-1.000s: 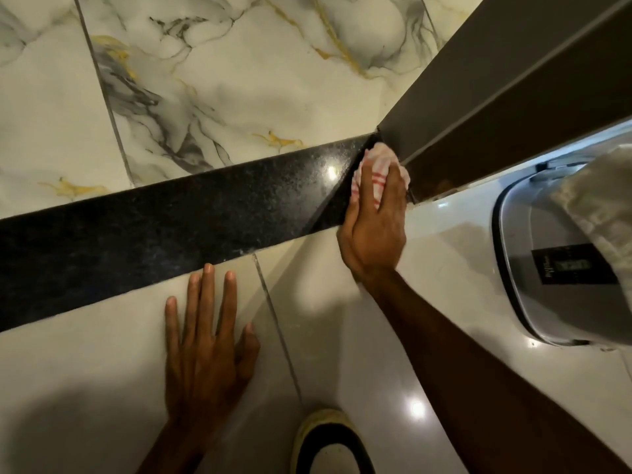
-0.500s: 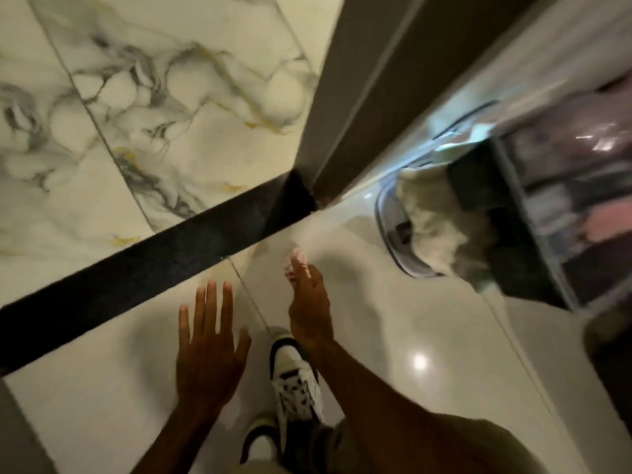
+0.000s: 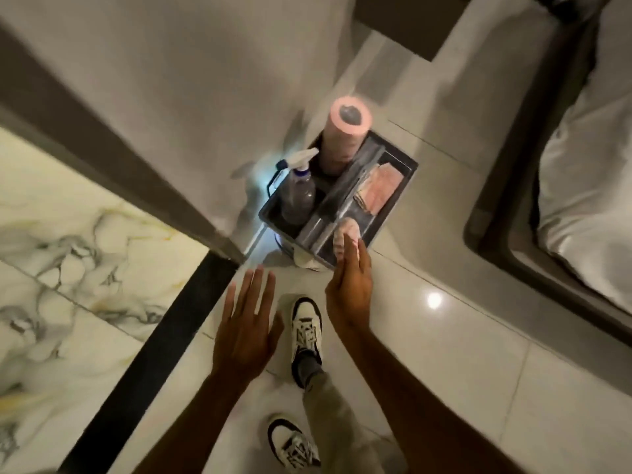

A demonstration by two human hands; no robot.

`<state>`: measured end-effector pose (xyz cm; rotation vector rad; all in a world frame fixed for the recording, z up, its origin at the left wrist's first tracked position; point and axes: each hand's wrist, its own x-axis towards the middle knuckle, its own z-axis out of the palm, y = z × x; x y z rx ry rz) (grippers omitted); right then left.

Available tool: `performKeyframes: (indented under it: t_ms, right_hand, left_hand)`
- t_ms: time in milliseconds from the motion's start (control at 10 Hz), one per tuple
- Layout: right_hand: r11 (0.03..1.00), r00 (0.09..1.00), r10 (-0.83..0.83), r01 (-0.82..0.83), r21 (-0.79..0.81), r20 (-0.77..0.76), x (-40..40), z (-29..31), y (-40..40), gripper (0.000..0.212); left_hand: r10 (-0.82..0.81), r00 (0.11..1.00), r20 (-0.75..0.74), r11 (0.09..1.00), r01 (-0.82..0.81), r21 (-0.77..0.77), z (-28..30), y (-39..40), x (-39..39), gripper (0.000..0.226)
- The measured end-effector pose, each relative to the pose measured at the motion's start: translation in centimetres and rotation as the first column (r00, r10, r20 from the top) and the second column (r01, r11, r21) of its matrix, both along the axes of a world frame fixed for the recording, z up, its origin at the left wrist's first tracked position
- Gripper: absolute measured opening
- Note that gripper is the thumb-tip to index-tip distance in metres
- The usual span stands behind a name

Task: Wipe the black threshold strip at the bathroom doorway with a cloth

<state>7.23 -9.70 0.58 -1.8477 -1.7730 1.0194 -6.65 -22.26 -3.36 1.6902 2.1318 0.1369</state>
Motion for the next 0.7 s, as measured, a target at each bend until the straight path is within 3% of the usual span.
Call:
performKeyframes:
  t_ms: [100,300,400,500,600,700]
  right_hand:
    - [0.989,0.994,-0.065,0.053,-0.138,-0.087,0.0,-2.4,4.7,0.053]
    - [0.938,0.996,-0.091,0.084,-0.336,-0.005,-1.0,-12.2,11.5,0.057]
    - [0.937,0.994,-0.097,0.111,-0.332,0.057,-1.6,-16.2,12.9,0.067]
    - [0.925,0.986,-0.024,0.085,-0.369,0.167,-2.3,-18.6,13.5,0.083]
    - [0.882,0.988,0.061,0.012,-0.471,0.141,-2.3,-18.4,13.6,0.080]
    - [0.915,0.990,0.079,-0.027,-0.403,0.114,-1.7,-16.5,12.6,0.077]
  left_hand:
    - [-0.071,0.997,0.035,0.997,0.071,-0.004,-2.4,6.1,-0.3,0.080]
    - [-0.216,0.976,-0.039,0.970,0.209,-0.121,-10.3,12.4,-2.6,0.078]
    - [-0.278,0.957,-0.082,0.952,0.263,-0.157,-12.2,13.4,-4.0,0.074]
    - [-0.324,0.940,-0.111,0.936,0.301,-0.182,-12.5,13.4,-4.6,0.074]
    - [-0.338,0.934,-0.113,0.931,0.314,-0.188,-11.5,14.1,-4.7,0.075]
    - [-0.338,0.932,-0.133,0.923,0.300,-0.241,-10.2,14.1,-4.2,0.077]
